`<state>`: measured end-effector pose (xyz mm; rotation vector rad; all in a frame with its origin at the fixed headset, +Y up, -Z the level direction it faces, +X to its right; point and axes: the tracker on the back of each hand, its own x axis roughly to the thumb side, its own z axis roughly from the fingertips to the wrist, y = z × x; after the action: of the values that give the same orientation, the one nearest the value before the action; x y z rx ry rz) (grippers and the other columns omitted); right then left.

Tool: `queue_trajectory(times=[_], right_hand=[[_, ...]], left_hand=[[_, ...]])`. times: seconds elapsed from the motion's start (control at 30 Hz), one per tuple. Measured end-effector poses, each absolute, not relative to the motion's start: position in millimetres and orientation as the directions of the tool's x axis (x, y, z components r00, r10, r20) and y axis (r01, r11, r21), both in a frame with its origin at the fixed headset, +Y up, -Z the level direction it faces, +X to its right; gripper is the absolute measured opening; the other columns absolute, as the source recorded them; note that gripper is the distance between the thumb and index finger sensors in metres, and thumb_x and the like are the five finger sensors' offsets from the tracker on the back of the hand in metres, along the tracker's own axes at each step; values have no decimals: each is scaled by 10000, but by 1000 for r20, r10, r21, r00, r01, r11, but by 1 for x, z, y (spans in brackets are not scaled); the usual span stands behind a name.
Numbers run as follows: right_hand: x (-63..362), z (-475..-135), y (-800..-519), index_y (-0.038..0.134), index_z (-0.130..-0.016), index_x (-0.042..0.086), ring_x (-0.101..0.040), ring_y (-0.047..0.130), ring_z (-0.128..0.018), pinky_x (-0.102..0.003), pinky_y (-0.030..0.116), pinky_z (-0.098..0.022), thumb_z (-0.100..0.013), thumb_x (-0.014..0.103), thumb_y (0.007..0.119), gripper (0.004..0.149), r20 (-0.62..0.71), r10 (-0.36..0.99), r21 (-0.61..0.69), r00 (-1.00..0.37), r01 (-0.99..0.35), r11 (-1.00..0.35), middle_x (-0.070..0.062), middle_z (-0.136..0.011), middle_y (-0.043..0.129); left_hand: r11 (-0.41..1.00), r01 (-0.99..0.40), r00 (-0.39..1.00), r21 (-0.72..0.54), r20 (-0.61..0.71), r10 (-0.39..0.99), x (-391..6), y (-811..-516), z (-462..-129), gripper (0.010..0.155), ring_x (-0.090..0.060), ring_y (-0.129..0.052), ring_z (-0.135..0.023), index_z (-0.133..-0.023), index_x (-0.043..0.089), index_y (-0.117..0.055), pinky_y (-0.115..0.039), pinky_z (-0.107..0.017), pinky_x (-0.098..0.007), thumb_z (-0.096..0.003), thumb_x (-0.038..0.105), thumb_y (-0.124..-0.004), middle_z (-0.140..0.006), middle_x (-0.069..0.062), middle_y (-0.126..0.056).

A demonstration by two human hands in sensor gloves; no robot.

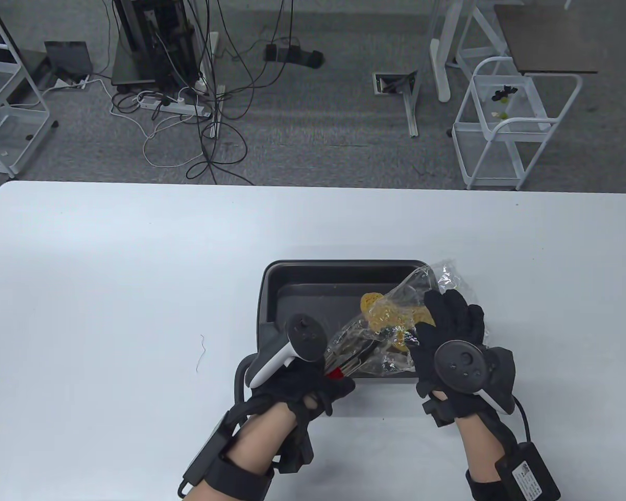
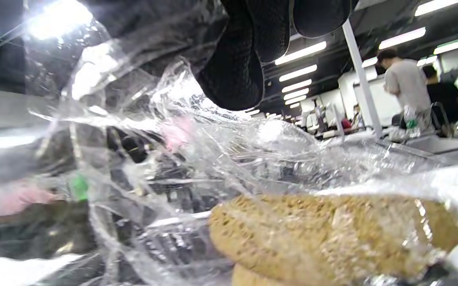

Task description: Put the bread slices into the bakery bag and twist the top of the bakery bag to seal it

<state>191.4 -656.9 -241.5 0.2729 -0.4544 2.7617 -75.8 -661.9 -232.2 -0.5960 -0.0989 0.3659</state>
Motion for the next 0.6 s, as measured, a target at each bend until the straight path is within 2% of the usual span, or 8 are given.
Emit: queue_trajectory(times=[0.13, 0.3, 0.33, 0.47, 0.6], right_hand=[[197, -240, -653, 952, -672, -41, -597, 517, -1012, -766, 334, -678, -478, 328, 838, 431, 205, 259, -318, -944, -315, -894, -252, -1095, 653], [205, -242, -652, 952, -672, -43, -598, 513, -1013, -767, 332, -677, -480, 325, 838, 430, 181, 275, -324, -944, -321, -890, -256, -1094, 652], [207, -242, -651, 951, -672, -42, -600, 513, -1011, -767, 332, -677, -479, 326, 838, 431, 176, 277, -330, -945, -322, -887, -256, -1094, 653], [216, -242, -647, 951, -670, -44, -599, 516, -1010, -766, 333, -677, -480, 325, 838, 430, 157, 304, -347, -940, -340, -874, -256, -1092, 656], [225, -242, -643, 950, -668, -46, -599, 522, -1008, -766, 335, -676, -481, 324, 837, 430, 140, 338, -366, -931, -366, -856, -259, -1087, 662]], left_hand=[[820, -274, 946, -502, 14, 324, -94, -651, -215, 919, -284, -1010, -603, -1085, 106, -548, -714, -693, -553, -426, 688, -815, -899, -183, -859], [844, -301, 942, -444, -3, 335, -125, -638, -202, 899, -274, -1013, -605, -1083, 109, -552, -713, -692, -556, -428, 668, -811, -898, -184, -860], [849, -307, 943, -430, -16, 333, -133, -635, -201, 898, -308, -1007, -600, -1084, 110, -551, -713, -694, -556, -428, 666, -811, -899, -184, -861], [866, -328, 943, -379, -82, 321, -160, -627, -201, 902, -311, -1006, -603, -1087, 107, -546, -710, -693, -561, -427, 665, -806, -902, -191, -857], [887, -266, 964, -378, -99, 247, -171, -631, -208, 882, -317, -1001, -611, -1090, 101, -536, -701, -698, -567, -447, 650, -788, -912, -198, -848]])
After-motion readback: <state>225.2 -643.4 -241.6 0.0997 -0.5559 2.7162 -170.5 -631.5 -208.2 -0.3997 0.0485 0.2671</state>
